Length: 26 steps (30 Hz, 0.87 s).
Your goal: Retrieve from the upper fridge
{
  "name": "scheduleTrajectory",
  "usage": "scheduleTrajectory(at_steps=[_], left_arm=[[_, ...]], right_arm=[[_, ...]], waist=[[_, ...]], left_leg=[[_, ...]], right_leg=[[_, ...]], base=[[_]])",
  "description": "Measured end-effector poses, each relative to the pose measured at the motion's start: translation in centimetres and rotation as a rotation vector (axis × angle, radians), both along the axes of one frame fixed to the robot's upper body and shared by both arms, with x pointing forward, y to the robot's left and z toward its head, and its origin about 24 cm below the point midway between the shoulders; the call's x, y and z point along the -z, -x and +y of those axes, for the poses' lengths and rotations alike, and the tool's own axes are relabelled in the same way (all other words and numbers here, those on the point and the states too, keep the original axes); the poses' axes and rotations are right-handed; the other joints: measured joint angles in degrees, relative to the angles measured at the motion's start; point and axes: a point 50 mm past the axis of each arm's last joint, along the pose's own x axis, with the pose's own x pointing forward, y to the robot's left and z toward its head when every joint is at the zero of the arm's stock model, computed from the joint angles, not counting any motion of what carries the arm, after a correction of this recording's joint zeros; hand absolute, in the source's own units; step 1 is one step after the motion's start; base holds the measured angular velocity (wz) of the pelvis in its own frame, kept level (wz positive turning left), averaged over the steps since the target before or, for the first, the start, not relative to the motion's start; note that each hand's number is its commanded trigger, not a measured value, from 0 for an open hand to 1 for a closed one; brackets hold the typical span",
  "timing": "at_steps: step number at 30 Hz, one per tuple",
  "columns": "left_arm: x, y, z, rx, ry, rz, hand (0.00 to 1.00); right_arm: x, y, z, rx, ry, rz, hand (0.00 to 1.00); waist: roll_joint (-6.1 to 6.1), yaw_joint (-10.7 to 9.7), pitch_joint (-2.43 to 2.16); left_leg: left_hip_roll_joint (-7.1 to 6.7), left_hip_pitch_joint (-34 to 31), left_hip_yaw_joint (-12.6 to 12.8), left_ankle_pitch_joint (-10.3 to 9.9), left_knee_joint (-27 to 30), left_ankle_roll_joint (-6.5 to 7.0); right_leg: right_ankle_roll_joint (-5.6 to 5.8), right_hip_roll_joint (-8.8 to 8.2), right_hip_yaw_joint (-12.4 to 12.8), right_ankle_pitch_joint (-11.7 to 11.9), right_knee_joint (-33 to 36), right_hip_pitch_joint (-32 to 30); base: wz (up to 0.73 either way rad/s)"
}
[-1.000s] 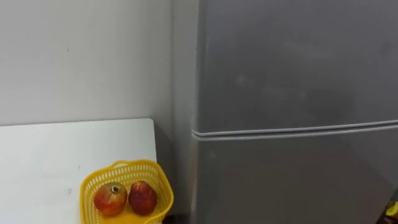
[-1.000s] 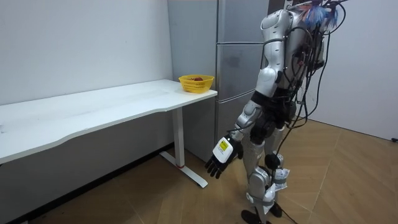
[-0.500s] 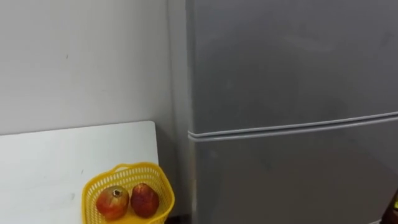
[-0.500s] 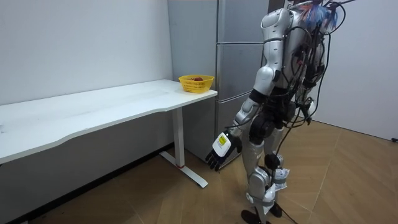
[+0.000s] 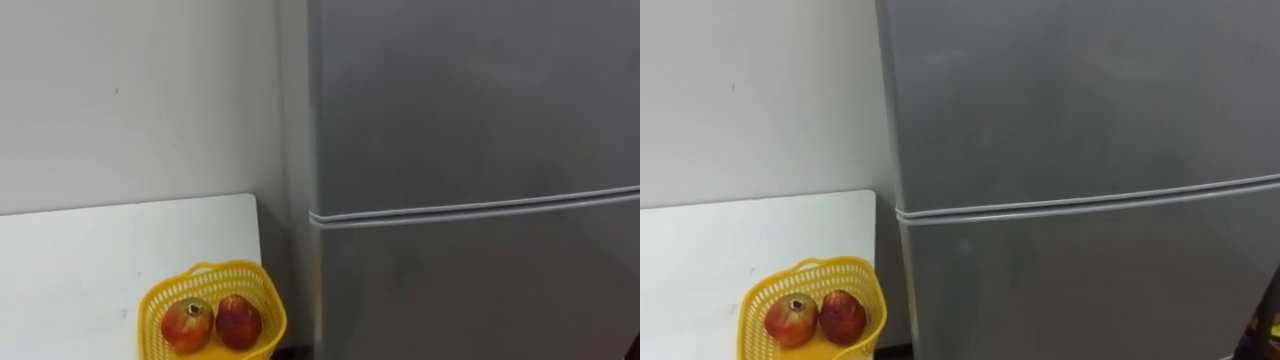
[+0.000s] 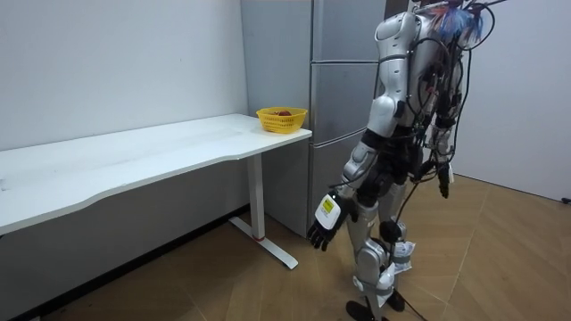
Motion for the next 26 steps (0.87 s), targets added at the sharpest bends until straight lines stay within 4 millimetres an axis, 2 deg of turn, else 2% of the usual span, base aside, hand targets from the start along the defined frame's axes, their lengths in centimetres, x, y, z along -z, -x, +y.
scheduleTrajectory(at_steps=[1, 3, 6, 9, 13, 20, 26], left_arm=[[0.0, 0.1, 0.0, 0.006, 0.003, 0.012, 0.00], [0.1, 0.3, 0.0, 0.032, 0.006, 0.051, 0.00], [0.2, 0.1, -0.2, 0.067, 0.015, 0.079, 0.00], [0.3, 0.3, -0.4, 0.084, 0.028, 0.106, 0.00], [0.4, 0.0, -0.7, 0.099, 0.048, 0.120, 0.00], [0.4, 0.1, -0.8, 0.106, 0.080, 0.139, 0.00], [0.5, 0.1, -0.9, 0.104, 0.098, 0.152, 0.00]], right_arm=[[0.1, -0.2, 0.1, -0.068, -0.018, 0.016, 0.00], [0.3, -0.4, 0.5, -0.312, -0.079, 0.091, 0.00], [0.4, -1.4, 0.3, -0.504, -0.113, 0.149, 0.00], [0.5, -2.5, 0.3, -0.612, -0.132, 0.173, 0.00], [0.6, -2.8, 0.7, -0.702, -0.170, 0.189, 0.00], [0.7, -1.9, 1.2, -0.826, -0.247, 0.261, 0.00], [0.7, -1.4, 1.4, -0.850, -0.286, 0.286, 0.00]], waist=[[0.05, 0.34, 0.02], [0.01, 1.31, 0.05], [0.07, 1.50, 0.09], [0.05, 1.61, 0.23], [0.06, 2.01, 0.26], [-0.02, 2.79, 0.31], [-0.04, 2.93, 0.30]], left_leg=[[0.00, 0.02, 0.04, 0.00, -0.02, 0.00], [0.02, 0.01, -0.02, 0.00, -0.09, 0.00], [-0.04, 0.32, -0.09, 0.01, -0.06, 0.01], [-0.02, 1.26, -0.06, 0.01, -0.10, 0.02], [0.02, 1.60, -0.07, 0.01, -0.06, 0.02], [0.01, 1.85, -0.10, 0.00, -0.08, 0.01], [0.00, 2.13, -0.09, 0.00, -0.08, 0.01]], right_leg=[[0.00, 0.00, 0.16, 0.00, 0.08, -0.01], [0.00, -0.03, 0.20, 0.00, 0.29, -0.07], [0.03, -0.06, 0.27, 0.01, 0.42, 0.01], [0.06, -0.04, 0.36, -0.05, 0.42, 0.92], [0.05, -0.03, 0.29, -0.19, 0.44, 1.21], [-0.02, -0.02, 0.26, -0.52, 0.44, 1.74], [-0.06, -0.02, 0.38, -0.57, 0.41, 1.74]], base=[[-0.15], [-0.07], [0.02], [0.00], [0.03], [0.00], [0.00]])
